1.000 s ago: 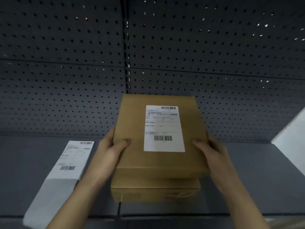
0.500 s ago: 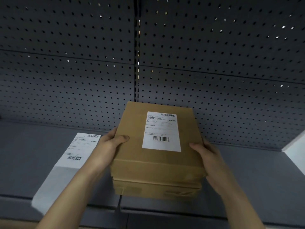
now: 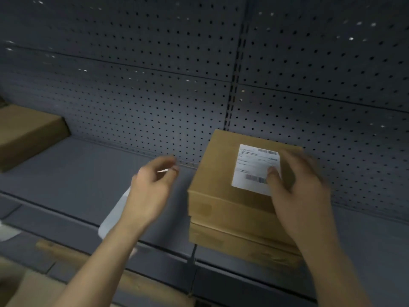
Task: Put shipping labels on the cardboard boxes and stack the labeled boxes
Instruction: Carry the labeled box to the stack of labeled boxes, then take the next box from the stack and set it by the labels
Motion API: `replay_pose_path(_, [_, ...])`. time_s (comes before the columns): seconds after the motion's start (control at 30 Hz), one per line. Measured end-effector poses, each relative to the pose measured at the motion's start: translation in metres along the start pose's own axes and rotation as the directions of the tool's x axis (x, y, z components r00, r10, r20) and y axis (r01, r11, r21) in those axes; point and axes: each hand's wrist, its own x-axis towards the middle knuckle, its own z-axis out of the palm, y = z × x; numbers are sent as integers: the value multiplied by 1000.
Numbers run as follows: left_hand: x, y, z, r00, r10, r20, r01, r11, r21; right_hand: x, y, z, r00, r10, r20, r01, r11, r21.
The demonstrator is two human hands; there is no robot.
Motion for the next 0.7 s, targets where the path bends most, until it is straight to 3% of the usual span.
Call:
replay_pose_path(0.07, [-10,-14,-25,993,69,-91,-57,990,125,-3,-20,21,995,-95,20,95,995,18])
replay_pose_path(0.17, [-18,-43,-73,985,93,-144,-49,957,287,-11,-54,59,970,-186,159,188,982,3])
replay_pose_path(0.33, [-26,-104,-173,970,58,-236,28,937,348,-31,-130,137,882,-289,373,288,956,60])
replay_pose_path(0.53, [-32,-175,-312,939,1,-343,159,884,439,-73,-235,256,785,-306,539,289,950,118])
replay_pose_path(0.7, [-24,-213,-401,913,-3,-409,243,808,536,-80,-303,335,747,-328,579,296,943,151])
